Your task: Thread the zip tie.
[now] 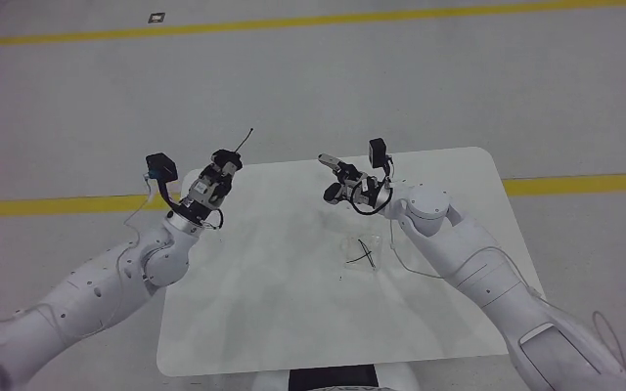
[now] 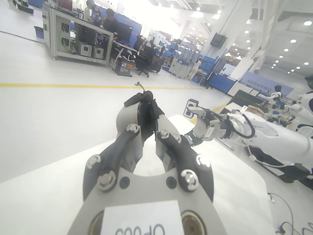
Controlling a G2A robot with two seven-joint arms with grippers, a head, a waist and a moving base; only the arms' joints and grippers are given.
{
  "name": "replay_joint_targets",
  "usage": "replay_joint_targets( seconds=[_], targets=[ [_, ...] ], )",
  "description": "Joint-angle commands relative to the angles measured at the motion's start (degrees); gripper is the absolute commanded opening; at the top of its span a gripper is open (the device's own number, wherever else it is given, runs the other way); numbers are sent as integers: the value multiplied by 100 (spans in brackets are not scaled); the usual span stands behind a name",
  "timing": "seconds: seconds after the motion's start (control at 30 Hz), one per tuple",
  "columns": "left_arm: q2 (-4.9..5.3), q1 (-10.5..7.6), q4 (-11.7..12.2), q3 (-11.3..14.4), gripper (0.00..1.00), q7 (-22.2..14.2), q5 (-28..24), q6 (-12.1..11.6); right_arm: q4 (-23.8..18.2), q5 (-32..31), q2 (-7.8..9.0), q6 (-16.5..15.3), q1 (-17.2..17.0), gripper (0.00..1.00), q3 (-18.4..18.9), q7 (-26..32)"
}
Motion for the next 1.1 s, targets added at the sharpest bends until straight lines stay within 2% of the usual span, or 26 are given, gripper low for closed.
replay_joint_targets(
  seconds=[0.0, 0.1, 0.17, 0.23, 0.3, 0.33, 0.4, 0.43, 0.47, 0.53, 0.57, 0.6, 0.63, 0.67, 0.73, 0.77, 0.8, 1.07],
  targets=[
    [-9, -20, -62, -49, 0, -91, -418, 0, 0, 0, 0, 0, 0, 100, 0, 0],
    [-15, -13, -159, -206, 0, -353, -1033, 0, 0, 0, 0, 0, 0, 100, 0, 0],
    [-12, 26, -277, -387, 0, -658, -1539, 0, 0, 0, 0, 0, 0, 100, 0, 0],
    [5, 128, -416, -706, 0, -1145, -2157, 0, 0, 0, 0, 0, 0, 100, 0, 0],
    [29, 265, -431, -1117, 0, -1679, -2711, 0, 0, 0, 0, 0, 0, 100, 0, 0],
    [34, 408, -477, -1441, 0, -2231, -3222, 0, 0, 0, 0, 0, 0, 100, 0, 0],
    [37, 640, -352, -2045, 0, -3152, -3794, 0, 0, 0, 0, 0, 0, 100, 0, 0],
    [15, 845, -285, -2494, 0, -3899, -4309, 0, 0, 0, 0, 0, 0, 100, 0, 0],
    [-7, 992, -148, -2872, 0, -4415, -4528, 0, 0, 0, 0, 0, 0, 100, 0, 0],
    [-105, 1359, 36, -3604, 0, -5358, -5049, 0, 0, 0, 0, 0, 0, 100, 0, 0],
    [-195, 1599, 181, -4113, 0, -6068, -5344, 0, 0, 0, 0, 0, 0, 100, 0, 0],
    [-275, 1780, 309, -4476, 0, -6542, -5497, 0, 0, 0, 0, 0, 0, 100, 0, 0],
    [-370, 1941, 393, -4813, 0, -7033, -5641, 0, 0, 0, 0, 0, 0, 100, 0, 0],
    [-510, 2128, 553, -5251, 0, -7587, -5796, 0, 0, 0, 0, 0, 0, 100, 0, 0],
    [-741, 2375, 757, -5809, 0, -8317, -5899, 0, 0, 0, 0, 0, 0, 100, 0, 0],
    [-849, 2455, 838, -6061, 0, -8660, -5758, 0, 0, 0, 0, 0, 0, 100, 0, 0],
    [-883, 2475, 854, -6143, 0, -8752, -5655, 0, 0, 0, 0, 0, 0, 100, 0, 0],
    [-889, 2495, 837, -6121, 0, -8759, -5705, 47, 0, 0, 0, 0, 0, 100, 0, 0]
  ],
)
